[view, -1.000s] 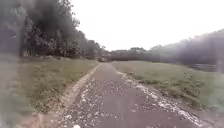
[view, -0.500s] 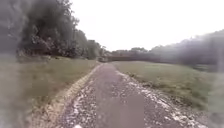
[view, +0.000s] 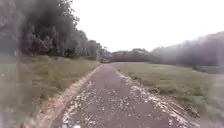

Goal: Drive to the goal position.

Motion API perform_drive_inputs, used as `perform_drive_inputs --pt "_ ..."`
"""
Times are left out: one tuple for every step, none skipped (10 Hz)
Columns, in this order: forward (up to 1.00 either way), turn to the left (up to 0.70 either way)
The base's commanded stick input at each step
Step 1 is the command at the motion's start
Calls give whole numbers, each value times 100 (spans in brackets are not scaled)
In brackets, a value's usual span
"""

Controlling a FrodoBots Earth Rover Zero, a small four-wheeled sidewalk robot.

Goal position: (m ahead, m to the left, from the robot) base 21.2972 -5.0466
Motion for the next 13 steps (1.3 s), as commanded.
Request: perform_drive_inputs --pt "70 0" --pt "70 0" --pt "70 0" --pt "70 0" --pt "70 0" --pt "70 0" --pt "70 0" --pt "70 0" --pt "70 0" --pt "70 0" --pt "70 0" --pt "70 0" --pt "70 1"
